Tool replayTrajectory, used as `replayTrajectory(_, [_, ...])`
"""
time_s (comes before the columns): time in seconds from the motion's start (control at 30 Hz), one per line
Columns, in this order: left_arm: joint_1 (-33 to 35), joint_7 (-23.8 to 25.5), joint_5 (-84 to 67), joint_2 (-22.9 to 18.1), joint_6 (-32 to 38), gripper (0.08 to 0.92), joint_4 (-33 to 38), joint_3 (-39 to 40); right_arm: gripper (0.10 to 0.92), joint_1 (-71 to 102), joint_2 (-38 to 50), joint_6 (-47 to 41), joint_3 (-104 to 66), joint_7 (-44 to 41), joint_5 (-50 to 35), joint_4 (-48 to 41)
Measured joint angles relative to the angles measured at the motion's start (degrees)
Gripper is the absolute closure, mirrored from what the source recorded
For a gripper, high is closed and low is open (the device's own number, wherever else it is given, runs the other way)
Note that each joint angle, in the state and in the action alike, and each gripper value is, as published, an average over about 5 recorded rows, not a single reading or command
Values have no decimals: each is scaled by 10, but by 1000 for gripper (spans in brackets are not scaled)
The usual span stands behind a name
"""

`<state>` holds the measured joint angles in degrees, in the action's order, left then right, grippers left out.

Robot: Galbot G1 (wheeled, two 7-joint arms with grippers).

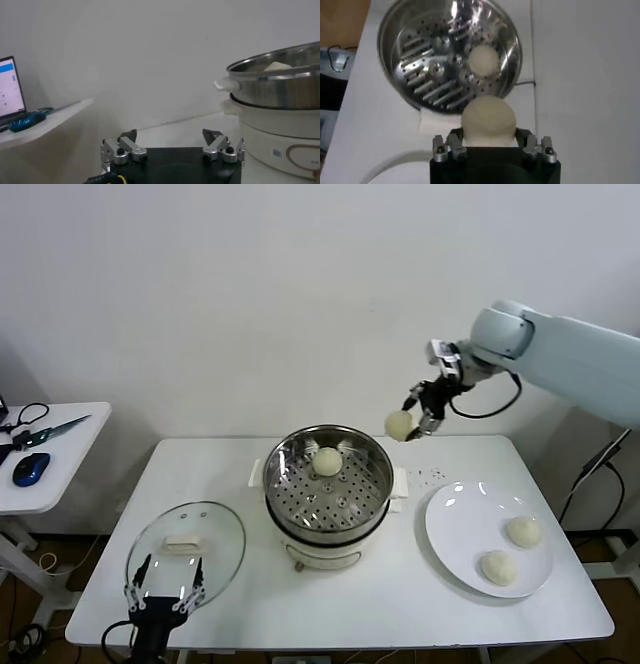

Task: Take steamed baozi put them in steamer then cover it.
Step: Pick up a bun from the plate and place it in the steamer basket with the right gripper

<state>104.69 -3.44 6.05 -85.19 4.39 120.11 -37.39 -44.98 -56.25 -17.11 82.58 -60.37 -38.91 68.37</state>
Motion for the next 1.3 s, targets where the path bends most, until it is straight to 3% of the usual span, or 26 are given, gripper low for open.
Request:
replayTrajectory(0.57, [-6,1,4,-2,-6,177,2,0,347,75,-183,-22,25,47,-3,-47])
replayTrajectory(1.03, [-8,1,5,-2,-6,177,-5,-5,341,128,-236,-22,32,58,14,-76])
replayTrajectory(1.3, [-9,1,4,0,-7,177,-6,-6,217,128,-230,-23,27,57,17,-69])
